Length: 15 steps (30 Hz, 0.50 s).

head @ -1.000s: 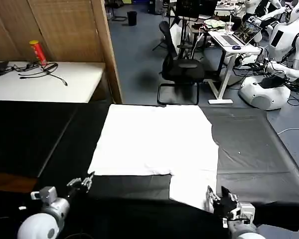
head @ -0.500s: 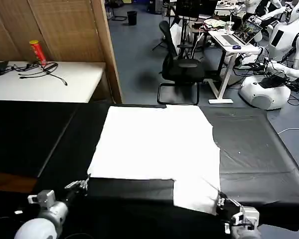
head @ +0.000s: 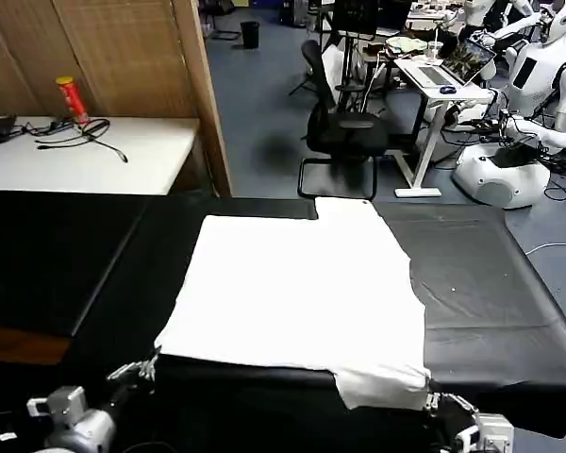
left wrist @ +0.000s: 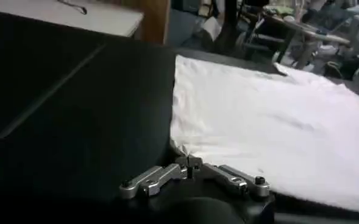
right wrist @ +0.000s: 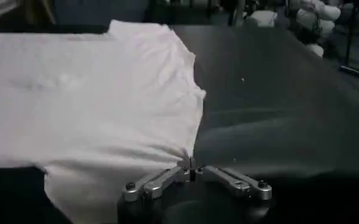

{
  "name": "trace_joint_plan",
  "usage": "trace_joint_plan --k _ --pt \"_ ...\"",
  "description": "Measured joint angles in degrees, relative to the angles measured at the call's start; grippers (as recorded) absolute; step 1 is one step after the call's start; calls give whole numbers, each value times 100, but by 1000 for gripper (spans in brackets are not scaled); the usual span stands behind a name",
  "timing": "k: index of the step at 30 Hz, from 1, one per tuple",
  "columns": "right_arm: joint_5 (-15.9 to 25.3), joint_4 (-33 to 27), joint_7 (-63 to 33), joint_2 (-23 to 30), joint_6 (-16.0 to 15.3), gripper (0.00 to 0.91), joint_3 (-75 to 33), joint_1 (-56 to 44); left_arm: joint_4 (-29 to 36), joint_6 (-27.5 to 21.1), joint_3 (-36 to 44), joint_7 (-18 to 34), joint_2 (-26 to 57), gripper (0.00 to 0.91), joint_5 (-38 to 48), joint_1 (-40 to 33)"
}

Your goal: Fold and organize the clothes.

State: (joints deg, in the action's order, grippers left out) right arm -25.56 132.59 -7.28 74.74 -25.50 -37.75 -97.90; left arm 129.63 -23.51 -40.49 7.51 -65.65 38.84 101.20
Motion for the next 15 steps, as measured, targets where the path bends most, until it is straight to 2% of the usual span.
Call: trace_joint_plan --k 8,15 --pt "-118 -963 68 -261 302 0 168 1123 -270 272 293 -147 -296 0 -540 -696" --pt "-163 -1637 82 -393 432 0 304 1890 -781 317 582 -124 -427 0 -692 -1429"
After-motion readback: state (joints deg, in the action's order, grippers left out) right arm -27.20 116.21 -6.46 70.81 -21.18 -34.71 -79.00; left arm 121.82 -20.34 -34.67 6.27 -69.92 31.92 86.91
